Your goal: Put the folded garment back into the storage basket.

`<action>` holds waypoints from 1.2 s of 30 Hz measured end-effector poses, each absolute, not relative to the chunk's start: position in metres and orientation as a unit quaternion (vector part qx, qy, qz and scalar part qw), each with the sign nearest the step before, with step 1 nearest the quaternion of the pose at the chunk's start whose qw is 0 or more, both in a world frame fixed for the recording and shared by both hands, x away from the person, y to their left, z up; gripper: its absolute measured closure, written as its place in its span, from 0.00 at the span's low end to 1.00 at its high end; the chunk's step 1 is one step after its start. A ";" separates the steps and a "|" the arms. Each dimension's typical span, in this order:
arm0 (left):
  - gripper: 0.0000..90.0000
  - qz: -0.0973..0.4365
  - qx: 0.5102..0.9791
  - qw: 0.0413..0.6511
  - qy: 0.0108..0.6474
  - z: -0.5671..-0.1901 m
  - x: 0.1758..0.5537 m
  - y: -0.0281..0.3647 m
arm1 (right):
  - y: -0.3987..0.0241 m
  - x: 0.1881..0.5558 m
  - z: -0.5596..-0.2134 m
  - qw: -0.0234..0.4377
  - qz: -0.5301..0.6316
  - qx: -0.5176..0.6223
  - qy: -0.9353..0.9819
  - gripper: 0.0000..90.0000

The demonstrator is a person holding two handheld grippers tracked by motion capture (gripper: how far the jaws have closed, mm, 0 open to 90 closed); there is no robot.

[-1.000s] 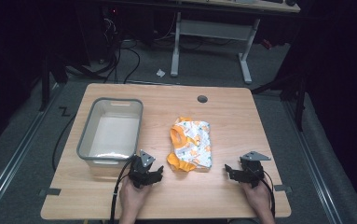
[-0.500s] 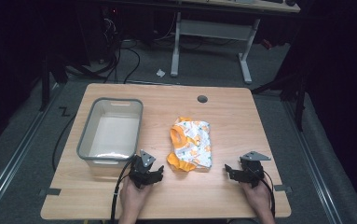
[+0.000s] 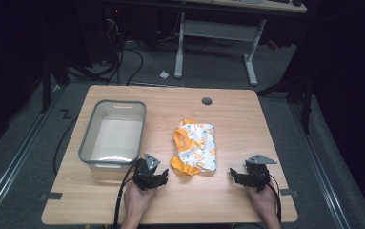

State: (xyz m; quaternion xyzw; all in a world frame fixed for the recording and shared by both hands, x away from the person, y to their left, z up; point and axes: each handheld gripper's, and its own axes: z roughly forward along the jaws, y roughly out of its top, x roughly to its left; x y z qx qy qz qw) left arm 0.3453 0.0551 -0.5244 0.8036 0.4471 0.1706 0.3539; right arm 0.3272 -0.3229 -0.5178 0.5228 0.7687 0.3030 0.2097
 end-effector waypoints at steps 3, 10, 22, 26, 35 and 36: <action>0.33 0.172 0.805 0.351 0.446 -0.524 0.345 0.054 | -0.323 0.327 -0.518 0.210 0.303 0.522 0.769 0.27; 0.33 0.171 0.799 0.374 0.439 -0.515 0.342 0.055 | -0.323 0.327 -0.518 0.210 0.303 0.523 0.769 0.27; 0.30 0.139 0.801 0.394 0.429 -0.501 0.342 0.049 | -0.323 0.327 -0.518 0.209 0.303 0.523 0.769 0.27; 0.27 0.135 0.799 0.404 0.424 -0.493 0.343 0.045 | -0.323 0.327 -0.518 0.209 0.303 0.523 0.769 0.27; 0.21 0.117 0.799 0.418 0.416 -0.480 0.351 0.033 | -0.323 0.327 -0.518 0.209 0.303 0.522 0.769 0.27; 0.20 0.114 0.801 0.418 0.414 -0.479 0.352 0.031 | -0.323 0.327 -0.518 0.209 0.303 0.523 0.769 0.27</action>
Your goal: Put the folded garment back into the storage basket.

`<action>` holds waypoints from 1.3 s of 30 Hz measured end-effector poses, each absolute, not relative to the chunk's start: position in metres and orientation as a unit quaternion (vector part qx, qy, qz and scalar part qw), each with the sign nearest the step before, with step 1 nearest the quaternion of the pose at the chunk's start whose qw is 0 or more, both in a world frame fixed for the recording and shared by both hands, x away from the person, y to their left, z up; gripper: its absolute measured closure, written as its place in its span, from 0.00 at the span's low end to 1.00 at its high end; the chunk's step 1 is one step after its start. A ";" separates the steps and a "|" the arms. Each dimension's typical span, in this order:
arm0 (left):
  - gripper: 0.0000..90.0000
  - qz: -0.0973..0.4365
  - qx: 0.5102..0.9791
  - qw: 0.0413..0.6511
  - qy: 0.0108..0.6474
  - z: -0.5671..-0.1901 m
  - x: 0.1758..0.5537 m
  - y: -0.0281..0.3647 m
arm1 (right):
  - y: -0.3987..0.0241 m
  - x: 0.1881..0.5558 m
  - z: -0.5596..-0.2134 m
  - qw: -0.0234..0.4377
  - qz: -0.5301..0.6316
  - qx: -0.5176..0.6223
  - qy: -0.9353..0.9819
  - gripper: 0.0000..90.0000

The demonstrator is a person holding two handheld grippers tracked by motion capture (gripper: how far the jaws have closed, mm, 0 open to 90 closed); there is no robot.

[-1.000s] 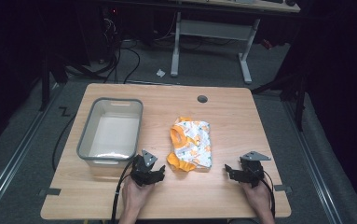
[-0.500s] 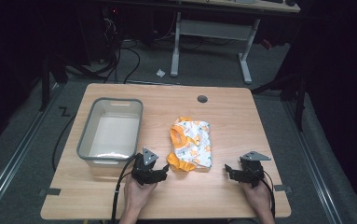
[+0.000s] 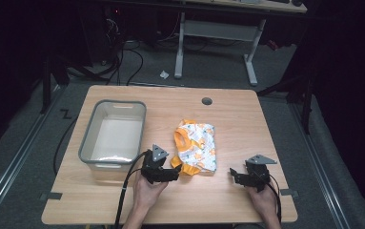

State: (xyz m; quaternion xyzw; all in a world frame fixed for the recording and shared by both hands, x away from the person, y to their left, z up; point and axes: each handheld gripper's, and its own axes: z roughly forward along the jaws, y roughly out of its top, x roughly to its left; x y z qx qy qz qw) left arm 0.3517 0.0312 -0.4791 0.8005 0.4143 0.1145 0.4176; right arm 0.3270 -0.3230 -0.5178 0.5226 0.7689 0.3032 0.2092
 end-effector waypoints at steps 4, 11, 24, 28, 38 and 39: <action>0.20 0.116 0.801 0.418 0.411 -0.476 0.354 0.028 | -0.323 0.327 -0.518 0.209 0.303 0.522 0.769 0.27; 0.19 0.109 0.803 0.416 0.414 -0.470 0.362 0.020 | -0.323 0.327 -0.518 0.209 0.303 0.523 0.769 0.27; 0.16 0.104 0.811 0.401 0.412 -0.460 0.379 0.002 | -0.323 0.327 -0.518 0.209 0.304 0.521 0.770 0.26; 0.15 0.105 0.812 0.396 0.415 -0.459 0.385 -0.002 | -0.323 0.327 -0.518 0.209 0.304 0.521 0.770 0.26; 0.17 0.107 0.808 0.395 0.424 -0.460 0.399 -0.010 | -0.323 0.327 -0.518 0.209 0.304 0.521 0.770 0.26; 0.17 0.108 0.808 0.392 0.426 -0.460 0.401 -0.012 | -0.323 0.327 -0.518 0.208 0.304 0.521 0.770 0.26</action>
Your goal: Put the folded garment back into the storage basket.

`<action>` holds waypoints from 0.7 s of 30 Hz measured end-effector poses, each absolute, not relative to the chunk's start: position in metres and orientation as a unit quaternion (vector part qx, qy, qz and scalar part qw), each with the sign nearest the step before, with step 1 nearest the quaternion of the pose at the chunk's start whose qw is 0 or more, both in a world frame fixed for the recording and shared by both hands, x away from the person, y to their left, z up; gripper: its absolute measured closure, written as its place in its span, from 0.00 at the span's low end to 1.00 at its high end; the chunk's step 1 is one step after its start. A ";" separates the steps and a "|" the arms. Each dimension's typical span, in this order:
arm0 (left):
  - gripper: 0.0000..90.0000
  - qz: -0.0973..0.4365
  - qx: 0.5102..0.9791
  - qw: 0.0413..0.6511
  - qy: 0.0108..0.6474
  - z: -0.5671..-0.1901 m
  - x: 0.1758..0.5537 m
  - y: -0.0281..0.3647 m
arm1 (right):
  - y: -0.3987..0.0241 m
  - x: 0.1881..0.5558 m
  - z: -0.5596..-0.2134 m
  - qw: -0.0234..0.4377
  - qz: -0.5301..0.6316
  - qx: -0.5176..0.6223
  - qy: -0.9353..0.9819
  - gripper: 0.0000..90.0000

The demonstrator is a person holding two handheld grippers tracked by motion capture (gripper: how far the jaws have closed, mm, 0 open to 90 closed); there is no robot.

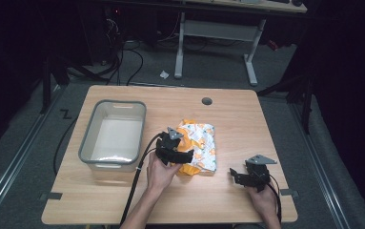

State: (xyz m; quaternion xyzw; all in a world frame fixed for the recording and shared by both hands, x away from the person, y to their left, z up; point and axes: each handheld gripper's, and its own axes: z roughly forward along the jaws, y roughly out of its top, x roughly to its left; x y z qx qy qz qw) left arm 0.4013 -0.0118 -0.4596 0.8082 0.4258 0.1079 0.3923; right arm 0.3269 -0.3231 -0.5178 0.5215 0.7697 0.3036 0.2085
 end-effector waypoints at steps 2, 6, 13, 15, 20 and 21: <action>0.16 0.109 0.808 0.390 0.428 -0.460 0.403 -0.013 | -0.323 0.327 -0.518 0.209 0.304 0.522 0.770 0.26; 0.16 0.106 0.805 0.386 0.439 -0.463 0.412 -0.017 | -0.323 0.327 -0.518 0.209 0.304 0.521 0.770 0.26; 0.12 0.103 0.803 0.374 0.452 -0.475 0.423 -0.021 | -0.323 0.327 -0.518 0.209 0.304 0.522 0.770 0.26; 0.12 0.104 0.803 0.373 0.454 -0.476 0.424 -0.021 | -0.323 0.327 -0.518 0.209 0.304 0.521 0.770 0.26; 0.14 0.105 0.798 0.367 0.466 -0.484 0.430 -0.023 | -0.323 0.327 -0.518 0.208 0.304 0.521 0.770 0.26; 0.14 0.109 0.796 0.366 0.469 -0.486 0.432 -0.025 | -0.323 0.327 -0.518 0.208 0.304 0.521 0.770 0.26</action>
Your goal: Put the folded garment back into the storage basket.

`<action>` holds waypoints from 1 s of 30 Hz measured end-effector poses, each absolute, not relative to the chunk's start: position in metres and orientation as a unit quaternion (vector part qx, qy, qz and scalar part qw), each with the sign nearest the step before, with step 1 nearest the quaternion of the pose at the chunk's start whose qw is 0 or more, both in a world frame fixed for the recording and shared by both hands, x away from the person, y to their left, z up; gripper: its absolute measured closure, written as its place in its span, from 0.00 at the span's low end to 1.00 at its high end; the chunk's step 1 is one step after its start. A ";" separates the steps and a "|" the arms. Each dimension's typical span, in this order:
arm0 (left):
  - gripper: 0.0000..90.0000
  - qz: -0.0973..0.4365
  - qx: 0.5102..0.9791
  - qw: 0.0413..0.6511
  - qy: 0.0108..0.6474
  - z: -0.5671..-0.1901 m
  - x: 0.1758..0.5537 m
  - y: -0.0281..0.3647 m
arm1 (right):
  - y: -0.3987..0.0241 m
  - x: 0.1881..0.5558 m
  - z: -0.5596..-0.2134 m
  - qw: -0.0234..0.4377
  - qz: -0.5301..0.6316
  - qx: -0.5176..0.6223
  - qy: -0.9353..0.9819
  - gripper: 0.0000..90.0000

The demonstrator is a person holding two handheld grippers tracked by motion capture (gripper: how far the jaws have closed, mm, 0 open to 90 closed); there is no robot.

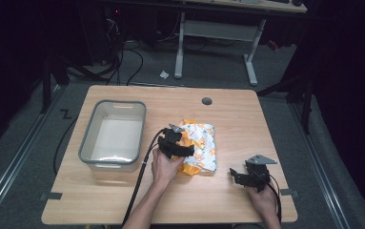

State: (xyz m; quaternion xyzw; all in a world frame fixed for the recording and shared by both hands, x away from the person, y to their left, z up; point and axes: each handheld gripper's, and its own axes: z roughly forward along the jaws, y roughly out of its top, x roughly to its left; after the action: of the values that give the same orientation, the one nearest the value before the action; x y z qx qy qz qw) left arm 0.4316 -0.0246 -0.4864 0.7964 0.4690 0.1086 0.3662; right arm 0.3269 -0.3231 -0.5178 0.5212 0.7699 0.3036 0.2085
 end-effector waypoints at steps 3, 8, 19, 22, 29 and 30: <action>0.16 0.111 0.797 0.366 0.468 -0.489 0.433 -0.027 | -0.323 0.327 -0.518 0.209 0.304 0.521 0.770 0.26; 0.19 0.117 0.801 0.346 0.475 -0.497 0.438 -0.029 | -0.323 0.327 -0.518 0.209 0.304 0.522 0.770 0.26; 0.26 0.112 0.806 0.319 0.486 -0.509 0.442 -0.032 | -0.323 0.327 -0.518 0.209 0.303 0.521 0.770 0.26; 0.30 0.106 0.807 0.315 0.488 -0.512 0.443 -0.033 | -0.323 0.327 -0.518 0.209 0.304 0.521 0.770 0.26; 0.41 0.114 0.816 0.316 0.471 -0.512 0.441 -0.037 | -0.323 0.327 -0.518 0.209 0.304 0.521 0.770 0.26; 0.48 0.115 0.817 0.315 0.468 -0.512 0.440 -0.038 | -0.323 0.327 -0.518 0.209 0.303 0.521 0.770 0.26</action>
State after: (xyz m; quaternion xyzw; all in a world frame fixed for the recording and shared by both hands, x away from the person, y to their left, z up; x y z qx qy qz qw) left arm 0.4399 -0.0375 -0.5120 0.8174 0.4682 0.1151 0.3153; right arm 0.3268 -0.3231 -0.5178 0.5210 0.7700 0.3035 0.2086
